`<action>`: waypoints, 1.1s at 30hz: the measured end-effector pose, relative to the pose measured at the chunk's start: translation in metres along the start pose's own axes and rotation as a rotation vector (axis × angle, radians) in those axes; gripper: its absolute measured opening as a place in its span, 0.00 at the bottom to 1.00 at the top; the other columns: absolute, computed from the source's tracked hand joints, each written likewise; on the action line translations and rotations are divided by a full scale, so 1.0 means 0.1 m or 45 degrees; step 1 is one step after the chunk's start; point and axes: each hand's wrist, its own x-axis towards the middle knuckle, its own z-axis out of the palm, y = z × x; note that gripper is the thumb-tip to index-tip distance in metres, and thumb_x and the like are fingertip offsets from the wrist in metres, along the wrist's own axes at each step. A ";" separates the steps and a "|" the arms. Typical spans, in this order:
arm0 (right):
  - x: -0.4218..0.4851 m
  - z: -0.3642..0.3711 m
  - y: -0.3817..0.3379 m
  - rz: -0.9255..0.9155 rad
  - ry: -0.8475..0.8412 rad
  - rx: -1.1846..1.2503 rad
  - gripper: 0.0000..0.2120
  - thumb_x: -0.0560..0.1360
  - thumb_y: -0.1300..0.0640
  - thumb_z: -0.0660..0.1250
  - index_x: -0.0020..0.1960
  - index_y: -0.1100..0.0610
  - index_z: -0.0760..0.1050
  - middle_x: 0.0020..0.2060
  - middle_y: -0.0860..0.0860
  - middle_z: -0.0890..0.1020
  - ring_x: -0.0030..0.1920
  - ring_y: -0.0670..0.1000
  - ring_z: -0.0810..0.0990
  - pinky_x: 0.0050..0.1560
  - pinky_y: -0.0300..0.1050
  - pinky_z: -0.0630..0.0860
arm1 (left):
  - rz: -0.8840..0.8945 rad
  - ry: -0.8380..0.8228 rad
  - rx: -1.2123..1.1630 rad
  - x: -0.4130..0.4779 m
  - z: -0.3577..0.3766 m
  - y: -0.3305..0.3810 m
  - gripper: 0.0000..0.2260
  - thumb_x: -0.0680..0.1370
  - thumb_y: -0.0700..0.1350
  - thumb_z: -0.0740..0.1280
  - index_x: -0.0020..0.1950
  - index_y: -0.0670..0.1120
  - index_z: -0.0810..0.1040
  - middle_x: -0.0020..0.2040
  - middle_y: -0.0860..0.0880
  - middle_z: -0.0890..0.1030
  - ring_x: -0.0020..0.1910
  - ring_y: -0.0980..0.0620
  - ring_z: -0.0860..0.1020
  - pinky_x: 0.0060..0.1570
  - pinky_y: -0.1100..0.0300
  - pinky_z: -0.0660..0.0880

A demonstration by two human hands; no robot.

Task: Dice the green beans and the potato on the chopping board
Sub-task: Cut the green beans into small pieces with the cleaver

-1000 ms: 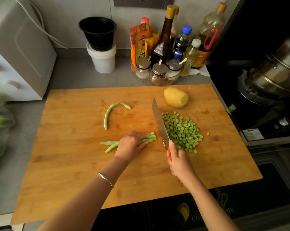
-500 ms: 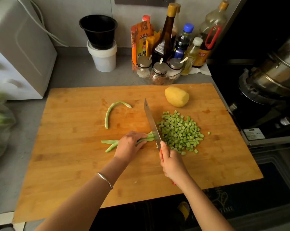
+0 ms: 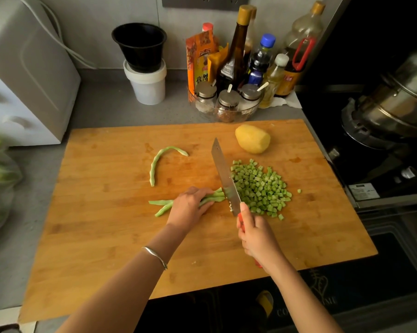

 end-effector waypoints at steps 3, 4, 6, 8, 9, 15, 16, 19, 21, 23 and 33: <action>-0.04 0.04 -0.02 0.003 -0.035 0.049 0.26 0.81 0.39 0.50 0.34 0.57 0.67 0.21 0.47 0.64 0.19 0.45 0.61 0.21 0.36 0.58 | -0.034 0.002 -0.014 -0.02 0.00 -0.01 0.10 0.72 0.45 0.73 0.52 0.47 0.81 0.46 0.46 0.82 0.41 0.47 0.81 0.41 0.56 0.78; -0.04 0.05 -0.02 0.008 -0.043 0.051 0.26 0.81 0.39 0.50 0.34 0.57 0.67 0.21 0.47 0.63 0.19 0.45 0.61 0.21 0.36 0.57 | -0.032 -0.002 -0.026 -0.01 0.01 -0.02 0.10 0.72 0.44 0.73 0.52 0.47 0.81 0.46 0.46 0.82 0.43 0.47 0.81 0.42 0.55 0.79; -0.04 0.06 0.00 0.026 -0.048 0.028 0.26 0.81 0.39 0.50 0.34 0.57 0.66 0.19 0.45 0.63 0.18 0.45 0.61 0.21 0.36 0.57 | -0.011 -0.004 -0.049 0.00 0.02 -0.02 0.09 0.72 0.43 0.74 0.51 0.46 0.81 0.46 0.47 0.82 0.44 0.47 0.81 0.44 0.54 0.79; -0.02 0.11 0.02 0.057 -0.036 -0.019 0.27 0.81 0.38 0.50 0.33 0.55 0.66 0.18 0.45 0.63 0.19 0.45 0.61 0.22 0.38 0.58 | 0.005 0.007 -0.054 0.00 0.03 0.00 0.09 0.72 0.42 0.74 0.51 0.45 0.82 0.47 0.47 0.83 0.46 0.48 0.81 0.45 0.55 0.79; 0.00 0.14 0.01 0.071 -0.019 -0.039 0.27 0.81 0.37 0.50 0.32 0.55 0.66 0.18 0.45 0.64 0.19 0.46 0.62 0.24 0.40 0.59 | 0.000 0.012 -0.052 0.00 0.03 -0.01 0.09 0.72 0.42 0.74 0.51 0.45 0.82 0.47 0.47 0.83 0.46 0.48 0.81 0.46 0.55 0.79; 0.27 0.29 -0.07 0.087 0.051 -0.147 0.29 0.80 0.35 0.49 0.32 0.55 0.68 0.22 0.47 0.69 0.24 0.50 0.67 0.28 0.42 0.61 | -0.008 0.006 -0.037 -0.01 0.04 -0.03 0.10 0.73 0.44 0.73 0.53 0.44 0.82 0.49 0.47 0.83 0.47 0.48 0.81 0.49 0.56 0.78; 0.27 0.26 -0.05 0.090 0.050 -0.141 0.29 0.79 0.35 0.49 0.32 0.55 0.69 0.22 0.46 0.69 0.24 0.50 0.67 0.28 0.42 0.61 | 0.001 0.011 -0.032 -0.01 0.03 -0.03 0.10 0.73 0.43 0.73 0.52 0.44 0.82 0.49 0.46 0.83 0.47 0.48 0.82 0.48 0.56 0.78; 0.21 0.11 0.08 0.091 0.044 -0.077 0.28 0.80 0.36 0.50 0.32 0.55 0.68 0.17 0.45 0.66 0.20 0.46 0.65 0.28 0.41 0.60 | 0.035 -0.004 -0.025 0.00 0.02 -0.03 0.09 0.73 0.43 0.73 0.52 0.44 0.82 0.48 0.46 0.83 0.46 0.47 0.82 0.45 0.56 0.79; 0.19 0.03 0.13 0.116 0.053 -0.009 0.27 0.81 0.38 0.50 0.33 0.56 0.68 0.18 0.45 0.65 0.18 0.45 0.64 0.26 0.41 0.59 | 0.049 -0.014 -0.026 0.04 0.03 -0.01 0.09 0.73 0.43 0.73 0.52 0.44 0.81 0.48 0.46 0.83 0.46 0.46 0.81 0.44 0.55 0.79; 0.18 -0.02 0.12 0.120 0.059 0.031 0.27 0.81 0.38 0.51 0.32 0.56 0.68 0.18 0.45 0.65 0.18 0.45 0.63 0.25 0.40 0.59 | 0.067 -0.026 -0.020 0.09 0.07 0.02 0.10 0.72 0.43 0.74 0.52 0.44 0.81 0.47 0.45 0.82 0.44 0.45 0.81 0.42 0.55 0.79; 0.07 0.00 0.00 0.036 0.030 0.061 0.27 0.81 0.38 0.51 0.32 0.55 0.67 0.20 0.47 0.65 0.20 0.47 0.63 0.23 0.39 0.58 | 0.084 0.016 0.182 0.03 0.00 -0.02 0.14 0.71 0.50 0.74 0.54 0.48 0.80 0.46 0.48 0.83 0.46 0.47 0.80 0.47 0.54 0.75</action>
